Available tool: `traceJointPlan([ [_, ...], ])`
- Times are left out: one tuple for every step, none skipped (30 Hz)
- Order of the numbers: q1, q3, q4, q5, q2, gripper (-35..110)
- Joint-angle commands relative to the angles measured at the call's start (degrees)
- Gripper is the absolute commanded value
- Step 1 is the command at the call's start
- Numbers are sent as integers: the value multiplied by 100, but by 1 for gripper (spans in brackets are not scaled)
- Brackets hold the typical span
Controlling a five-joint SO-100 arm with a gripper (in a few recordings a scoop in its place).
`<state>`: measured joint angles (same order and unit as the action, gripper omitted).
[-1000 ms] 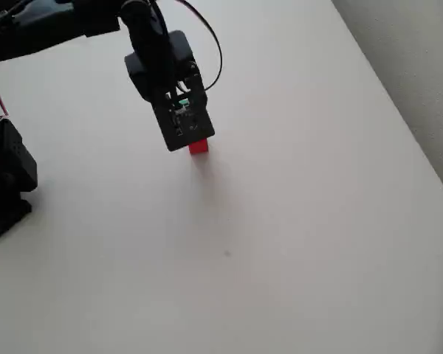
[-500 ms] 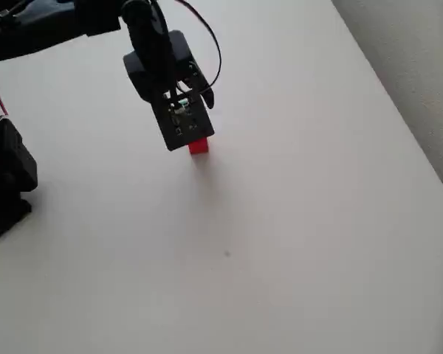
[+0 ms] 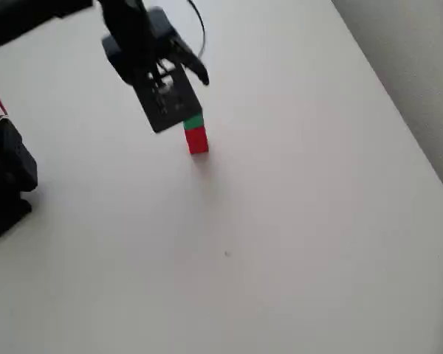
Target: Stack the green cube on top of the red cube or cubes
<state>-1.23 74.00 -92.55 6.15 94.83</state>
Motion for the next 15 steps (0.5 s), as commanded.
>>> traceJointPlan([
  [88,-343,-264,62,1371,23],
  [97,-343,-334,70,1591,23],
  [105,-334,-404,79,1819,21],
  [132,-308,-483,79,2065,19],
  [141,-299,-571,79,2259,18],
  [167,-272,-650,79,2470,16],
  [211,-246,-738,79,2689,12],
  [237,-229,-835,79,2883,9],
  [264,-220,-923,79,3085,6],
  [290,-202,-1011,79,3287,3],
  [308,-132,-1072,79,3516,0],
  [308,44,-1081,79,3806,-2],
  [308,290,-1055,79,4122,-2],
  [334,633,-984,105,4482,-2],
  [387,1037,-896,141,4878,-2],
])
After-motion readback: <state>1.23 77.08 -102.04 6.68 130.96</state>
